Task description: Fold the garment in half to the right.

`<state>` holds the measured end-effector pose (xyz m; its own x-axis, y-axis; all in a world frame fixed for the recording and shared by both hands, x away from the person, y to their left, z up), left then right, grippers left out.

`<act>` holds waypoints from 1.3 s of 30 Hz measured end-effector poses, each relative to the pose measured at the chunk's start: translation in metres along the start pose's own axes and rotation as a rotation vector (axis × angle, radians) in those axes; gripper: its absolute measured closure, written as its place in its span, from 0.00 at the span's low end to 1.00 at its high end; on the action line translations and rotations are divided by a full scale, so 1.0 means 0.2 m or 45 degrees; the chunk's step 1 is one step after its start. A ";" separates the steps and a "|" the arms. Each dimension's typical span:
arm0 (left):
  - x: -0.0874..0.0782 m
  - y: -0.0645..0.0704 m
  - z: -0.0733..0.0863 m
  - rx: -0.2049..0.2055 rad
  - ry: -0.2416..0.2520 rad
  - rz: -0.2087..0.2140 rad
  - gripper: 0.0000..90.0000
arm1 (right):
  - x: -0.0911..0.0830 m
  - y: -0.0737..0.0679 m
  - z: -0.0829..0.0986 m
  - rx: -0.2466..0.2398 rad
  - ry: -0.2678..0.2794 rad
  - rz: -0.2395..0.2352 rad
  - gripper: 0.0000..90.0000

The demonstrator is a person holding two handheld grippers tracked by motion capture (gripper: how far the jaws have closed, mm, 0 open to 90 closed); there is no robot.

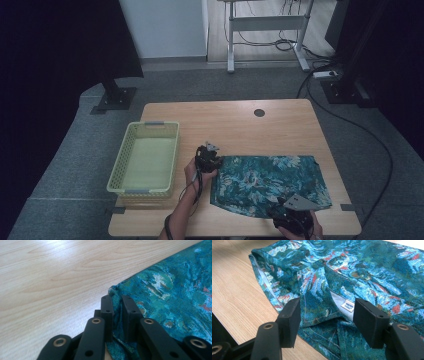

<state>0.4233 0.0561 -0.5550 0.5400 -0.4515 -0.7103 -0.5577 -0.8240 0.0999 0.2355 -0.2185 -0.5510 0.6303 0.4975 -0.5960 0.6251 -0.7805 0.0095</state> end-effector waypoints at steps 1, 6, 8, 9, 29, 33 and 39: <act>-0.01 0.01 0.00 0.006 0.004 0.002 0.92 | 0.00 0.00 0.00 0.000 0.001 0.001 0.43; -0.07 0.04 0.01 -0.013 0.026 0.042 0.94 | -0.01 0.01 0.00 0.011 0.008 0.003 0.43; -0.09 0.04 0.02 -0.016 0.030 0.044 0.93 | -0.01 0.01 0.00 0.012 0.012 0.003 0.43; -0.09 0.03 0.03 -0.017 0.033 0.044 0.93 | -0.02 0.01 0.00 0.012 0.016 0.003 0.43; -0.14 0.03 0.03 -0.008 0.068 0.092 0.93 | 0.06 -0.14 -0.09 -0.043 0.042 -0.075 0.43; -0.14 0.03 0.03 -0.018 0.072 0.096 0.93 | 0.07 -0.15 -0.13 -0.027 0.062 -0.083 0.43; -0.13 0.03 0.04 -0.018 0.062 0.093 0.93 | 0.10 -0.19 -0.18 -0.044 0.058 -0.097 0.44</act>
Point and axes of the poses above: each handheld gripper's, and its own axes: x roughly forward along the jaws, z roughly out of its underside, y roughly to its right, the point moved 2 cm from there along x, roughly forward along the jaws, and after that the axes turned 3 degrees about -x, right-handed, at the moved point
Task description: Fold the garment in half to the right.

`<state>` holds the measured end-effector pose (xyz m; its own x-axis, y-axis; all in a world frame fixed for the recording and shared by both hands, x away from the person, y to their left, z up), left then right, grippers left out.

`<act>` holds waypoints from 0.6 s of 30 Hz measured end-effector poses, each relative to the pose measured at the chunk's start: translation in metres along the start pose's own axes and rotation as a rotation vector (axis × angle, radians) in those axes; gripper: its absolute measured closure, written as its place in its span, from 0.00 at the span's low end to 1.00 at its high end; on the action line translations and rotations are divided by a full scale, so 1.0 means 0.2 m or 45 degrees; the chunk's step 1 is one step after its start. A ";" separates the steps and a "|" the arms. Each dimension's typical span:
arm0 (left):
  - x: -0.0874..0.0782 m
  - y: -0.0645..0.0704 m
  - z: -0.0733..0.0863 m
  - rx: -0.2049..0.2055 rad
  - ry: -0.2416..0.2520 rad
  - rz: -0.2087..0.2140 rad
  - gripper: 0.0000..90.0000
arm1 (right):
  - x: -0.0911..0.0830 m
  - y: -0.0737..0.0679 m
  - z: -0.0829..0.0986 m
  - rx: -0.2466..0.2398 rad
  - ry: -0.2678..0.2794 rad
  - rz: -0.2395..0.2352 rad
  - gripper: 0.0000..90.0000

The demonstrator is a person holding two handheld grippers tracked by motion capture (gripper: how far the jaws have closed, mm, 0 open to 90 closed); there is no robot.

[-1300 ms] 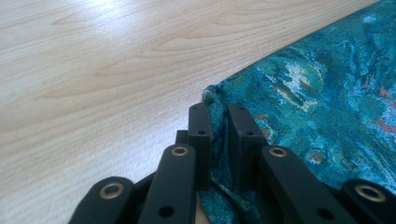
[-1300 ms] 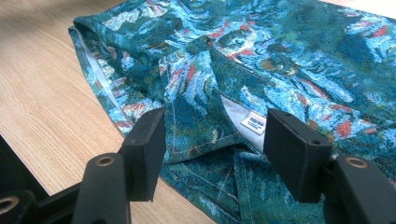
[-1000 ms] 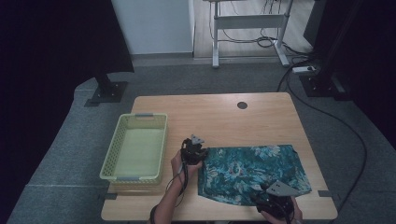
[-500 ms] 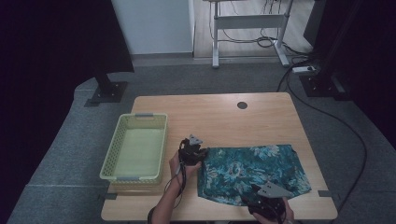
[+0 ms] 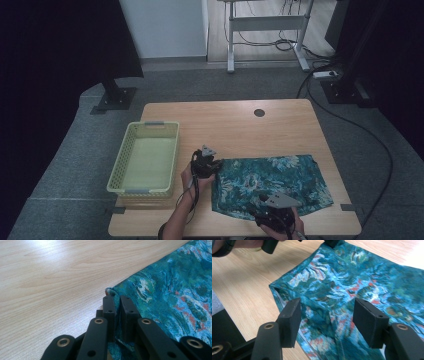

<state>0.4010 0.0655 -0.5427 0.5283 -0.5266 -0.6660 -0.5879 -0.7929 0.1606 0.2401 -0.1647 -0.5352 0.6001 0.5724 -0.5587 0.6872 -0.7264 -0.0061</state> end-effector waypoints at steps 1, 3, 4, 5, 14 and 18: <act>0.00 0.00 0.00 0.001 -0.001 0.000 0.93 | 0.01 -0.01 0.00 -0.005 -0.002 -0.002 0.44; 0.00 0.00 0.00 0.005 -0.006 -0.002 0.93 | 0.02 -0.02 -0.01 -0.002 -0.005 -0.007 0.44; 0.00 0.00 0.00 0.006 -0.006 -0.002 0.93 | 0.02 -0.02 -0.01 -0.003 -0.003 -0.010 0.44; -0.01 0.00 0.00 0.007 -0.006 -0.002 0.93 | 0.03 -0.02 -0.01 -0.002 -0.003 -0.012 0.44; -0.01 0.01 -0.01 0.010 -0.008 -0.010 0.93 | 0.08 -0.05 -0.03 -0.004 -0.016 -0.035 0.44; -0.01 0.01 -0.02 0.022 -0.017 -0.010 0.93 | 0.10 -0.07 -0.04 -0.014 -0.024 -0.052 0.44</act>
Point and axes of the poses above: each handheld gripper's, and its own axes: x roughly forward along the jaws, z roughly out of its underside, y roughly to its right, the point moved 2 cm from there along x, roughly forward along the jaws, and after that the axes turned 3 degrees about -x, right-handed, at the moved point
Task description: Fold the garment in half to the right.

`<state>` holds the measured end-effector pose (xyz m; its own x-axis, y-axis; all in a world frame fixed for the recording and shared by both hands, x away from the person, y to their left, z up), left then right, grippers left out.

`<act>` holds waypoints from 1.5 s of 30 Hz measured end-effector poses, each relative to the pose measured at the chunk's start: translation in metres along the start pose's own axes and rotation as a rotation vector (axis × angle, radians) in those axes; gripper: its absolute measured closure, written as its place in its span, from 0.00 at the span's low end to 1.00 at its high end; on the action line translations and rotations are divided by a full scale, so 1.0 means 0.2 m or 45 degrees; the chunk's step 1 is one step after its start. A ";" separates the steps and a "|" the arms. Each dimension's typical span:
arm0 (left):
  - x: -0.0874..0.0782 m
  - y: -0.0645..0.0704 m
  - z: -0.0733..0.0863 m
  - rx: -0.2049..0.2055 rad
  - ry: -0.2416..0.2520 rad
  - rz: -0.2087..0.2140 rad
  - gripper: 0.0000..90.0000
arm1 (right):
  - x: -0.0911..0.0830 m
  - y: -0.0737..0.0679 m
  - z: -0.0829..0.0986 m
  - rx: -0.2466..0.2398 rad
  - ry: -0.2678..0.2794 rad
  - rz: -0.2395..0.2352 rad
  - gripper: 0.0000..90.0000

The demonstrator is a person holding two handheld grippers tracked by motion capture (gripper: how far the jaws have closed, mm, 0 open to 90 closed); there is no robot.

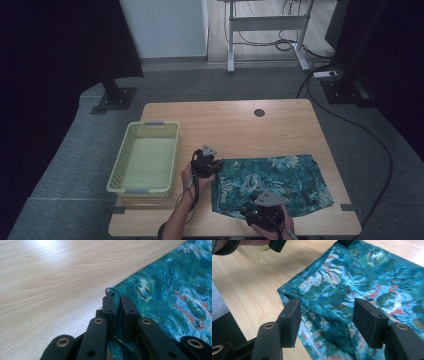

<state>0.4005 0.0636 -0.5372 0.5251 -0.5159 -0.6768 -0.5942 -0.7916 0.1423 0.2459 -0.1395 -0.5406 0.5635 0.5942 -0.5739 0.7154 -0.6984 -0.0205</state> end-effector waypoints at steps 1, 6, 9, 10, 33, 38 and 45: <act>0.00 0.00 0.00 0.001 0.000 0.000 0.93 | 0.01 -0.01 0.00 -0.001 -0.003 -0.004 0.44; -0.01 0.01 -0.01 0.008 0.003 0.000 0.93 | 0.05 -0.04 -0.03 -0.014 -0.007 -0.024 0.44; -0.01 0.01 -0.01 0.004 0.008 0.004 0.93 | 0.07 -0.05 -0.03 -0.015 -0.010 -0.033 0.44; -0.01 0.01 -0.01 0.002 0.008 0.005 0.93 | 0.07 -0.05 -0.04 -0.019 -0.012 -0.036 0.44; -0.03 0.00 -0.04 0.018 0.004 0.002 0.93 | 0.19 -0.12 -0.08 -0.041 -0.043 -0.079 0.44; -0.03 0.01 -0.04 0.018 0.005 0.004 0.93 | 0.23 -0.15 -0.08 -0.062 -0.063 -0.088 0.44; -0.03 0.01 -0.03 0.016 0.001 0.002 0.93 | 0.29 -0.19 -0.09 -0.077 -0.083 -0.103 0.44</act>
Point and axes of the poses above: each handheld gripper's, and its own axes: x roughly forward along the jaws, z roughly out of its underside, y roughly to its right, the point moved 2 cm from there along x, roughly forward along the jaws, and after that the axes turned 3 degrees about -x, right-handed, at the moved point
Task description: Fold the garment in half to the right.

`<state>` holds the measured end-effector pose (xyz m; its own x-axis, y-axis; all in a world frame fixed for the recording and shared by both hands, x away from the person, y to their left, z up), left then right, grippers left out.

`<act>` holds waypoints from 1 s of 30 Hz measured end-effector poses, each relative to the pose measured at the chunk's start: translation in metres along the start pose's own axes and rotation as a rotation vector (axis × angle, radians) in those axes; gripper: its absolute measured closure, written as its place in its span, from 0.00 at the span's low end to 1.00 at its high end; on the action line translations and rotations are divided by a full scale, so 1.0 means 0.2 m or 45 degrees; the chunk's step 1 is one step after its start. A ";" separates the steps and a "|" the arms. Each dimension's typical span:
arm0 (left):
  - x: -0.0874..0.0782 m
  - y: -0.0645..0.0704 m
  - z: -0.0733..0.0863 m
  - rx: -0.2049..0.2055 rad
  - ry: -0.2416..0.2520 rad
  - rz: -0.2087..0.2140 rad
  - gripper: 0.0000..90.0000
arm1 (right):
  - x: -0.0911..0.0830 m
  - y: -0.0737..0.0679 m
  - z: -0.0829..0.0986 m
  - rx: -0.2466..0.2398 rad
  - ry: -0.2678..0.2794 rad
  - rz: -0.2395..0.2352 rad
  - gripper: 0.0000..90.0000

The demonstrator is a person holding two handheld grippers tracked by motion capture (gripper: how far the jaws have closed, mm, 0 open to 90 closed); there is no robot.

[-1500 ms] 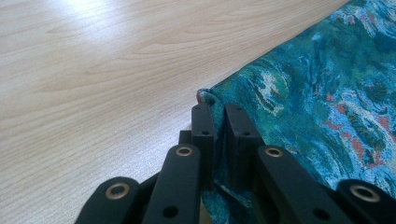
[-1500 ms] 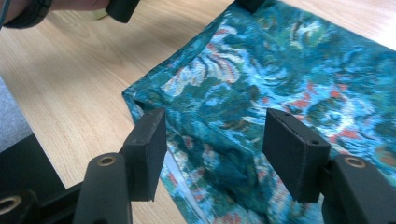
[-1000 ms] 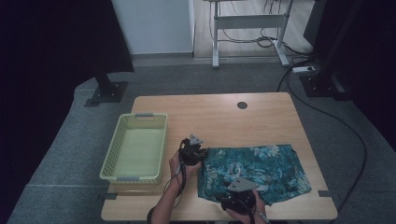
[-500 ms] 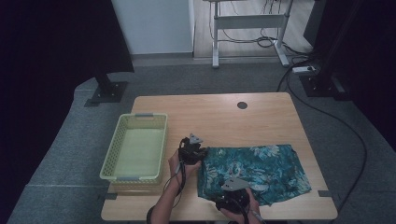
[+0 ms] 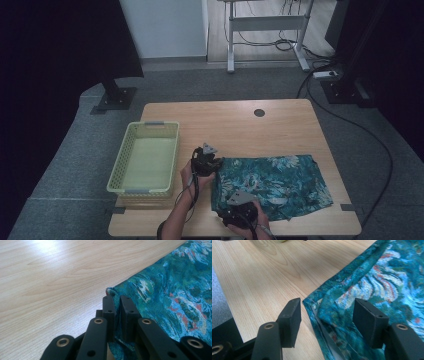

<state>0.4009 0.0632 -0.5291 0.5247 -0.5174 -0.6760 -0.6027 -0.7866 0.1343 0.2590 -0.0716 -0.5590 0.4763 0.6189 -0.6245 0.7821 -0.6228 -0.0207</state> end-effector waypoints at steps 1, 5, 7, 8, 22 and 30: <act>0.00 0.00 0.00 -0.002 0.000 0.000 0.93 | 0.01 0.00 0.00 -0.001 -0.001 -0.001 0.44; 0.01 0.00 0.01 -0.005 -0.002 0.000 0.93 | 0.04 -0.02 0.00 -0.002 -0.013 -0.005 0.43; 0.01 -0.01 0.02 -0.006 -0.006 0.000 0.93 | 0.06 -0.03 0.00 -0.003 -0.015 -0.005 0.43; 0.01 -0.01 0.02 -0.011 -0.006 0.001 0.93 | 0.06 -0.03 0.00 -0.005 -0.019 -0.002 0.43; 0.02 -0.02 0.03 -0.035 -0.010 -0.001 0.93 | 0.12 -0.07 -0.02 -0.042 -0.056 0.105 0.44; 0.01 -0.01 0.02 -0.027 -0.006 -0.004 0.94 | 0.10 -0.04 -0.02 -0.008 -0.045 0.177 0.75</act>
<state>0.4008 0.0650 -0.5341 0.5234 -0.5134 -0.6801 -0.5882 -0.7951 0.1475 0.2642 -0.0524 -0.5682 0.5658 0.5099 -0.6480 0.7124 -0.6980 0.0728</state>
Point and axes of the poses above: each handheld gripper's, and its own axes: x roughly forward along the jaws, z roughly out of its underside, y roughly to its right, the point moved 2 cm from there along x, roughly forward along the jaws, and after that the axes turned 3 degrees about -x, right-handed, at the moved point
